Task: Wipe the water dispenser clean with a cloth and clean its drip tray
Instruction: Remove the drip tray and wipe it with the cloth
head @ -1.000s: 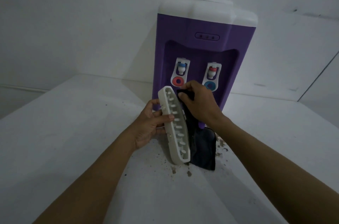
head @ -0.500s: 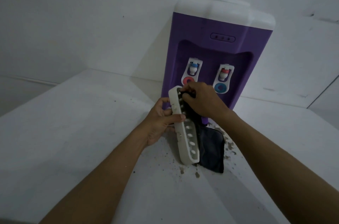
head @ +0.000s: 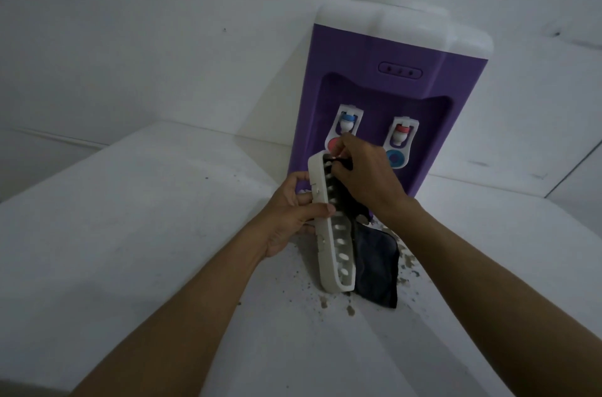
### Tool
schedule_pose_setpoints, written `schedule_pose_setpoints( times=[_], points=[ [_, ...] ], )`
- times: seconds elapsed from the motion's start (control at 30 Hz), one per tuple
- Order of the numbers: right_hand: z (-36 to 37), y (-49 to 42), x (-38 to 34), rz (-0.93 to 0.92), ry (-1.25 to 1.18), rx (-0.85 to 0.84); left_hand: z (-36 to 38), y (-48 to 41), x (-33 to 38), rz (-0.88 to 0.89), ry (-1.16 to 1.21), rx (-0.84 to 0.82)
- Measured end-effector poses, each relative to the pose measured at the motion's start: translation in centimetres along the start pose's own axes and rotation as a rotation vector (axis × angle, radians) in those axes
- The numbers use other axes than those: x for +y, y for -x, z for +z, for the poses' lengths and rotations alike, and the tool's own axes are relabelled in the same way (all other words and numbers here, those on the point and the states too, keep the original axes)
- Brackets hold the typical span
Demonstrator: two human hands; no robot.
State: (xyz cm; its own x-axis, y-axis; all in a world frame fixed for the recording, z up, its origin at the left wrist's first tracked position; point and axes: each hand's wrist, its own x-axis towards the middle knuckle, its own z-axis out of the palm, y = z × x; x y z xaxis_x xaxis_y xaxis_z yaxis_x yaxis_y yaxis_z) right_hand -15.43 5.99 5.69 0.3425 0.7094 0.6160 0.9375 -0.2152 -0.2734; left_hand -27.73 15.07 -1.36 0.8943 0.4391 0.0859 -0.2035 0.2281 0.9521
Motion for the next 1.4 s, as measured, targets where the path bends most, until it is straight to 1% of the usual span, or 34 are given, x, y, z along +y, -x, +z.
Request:
schedule_pose_setpoints(
  times=[0.07, 0.17, 0.23, 0.37, 0.63, 0.73, 0.83, 1.0, 1.17, 1.27, 1.33, 1.4],
  points=[
    [-0.1, -0.1, -0.1, -0.04, -0.018, 0.019, -0.1, 0.0, 0.1, 0.002, 0.0, -0.013],
    [-0.1, 0.1, 0.2, -0.071, 0.016, -0.046, -0.1, 0.0, 0.1, 0.01, 0.016, 0.0],
    [-0.1, 0.5, 0.5, -0.032, 0.001, -0.059, 0.0, 0.0, 0.1, 0.016, 0.018, 0.003],
    [-0.1, 0.7, 0.7, 0.053, -0.036, -0.016, 0.2, 0.0, -0.2, 0.011, 0.011, 0.012],
    [-1.8, 0.3, 1.7, 0.209, -0.17, -0.188, 0.6, 0.1, -0.5, -0.001, 0.007, -0.009],
    [-1.9, 0.4, 1.7, 0.207, -0.197, -0.202, 0.6, 0.1, -0.4, 0.01, 0.006, -0.012],
    [-2.1, 0.8, 1.7, 0.16, -0.203, -0.19, 0.7, 0.1, -0.4, 0.011, 0.003, -0.01],
    [-2.1, 1.5, 1.7, 0.185, -0.193, -0.276, 0.6, 0.1, -0.5, 0.024, 0.009, 0.021],
    [-0.8, 2.5, 1.3, 0.213, -0.182, -0.158, 0.7, 0.1, -0.5, 0.022, 0.001, 0.043],
    [-0.6, 2.7, 1.1, 0.263, -0.194, -0.128, 0.8, 0.1, -0.5, 0.019, 0.002, 0.051],
    [-0.9, 2.9, 1.1, 0.303, -0.197, -0.132, 0.9, 0.1, -0.5, 0.022, -0.002, 0.045],
    [-1.2, 3.2, 1.2, 0.355, -0.215, -0.194, 0.8, 0.1, -0.5, 0.026, -0.004, 0.048]
  ],
)
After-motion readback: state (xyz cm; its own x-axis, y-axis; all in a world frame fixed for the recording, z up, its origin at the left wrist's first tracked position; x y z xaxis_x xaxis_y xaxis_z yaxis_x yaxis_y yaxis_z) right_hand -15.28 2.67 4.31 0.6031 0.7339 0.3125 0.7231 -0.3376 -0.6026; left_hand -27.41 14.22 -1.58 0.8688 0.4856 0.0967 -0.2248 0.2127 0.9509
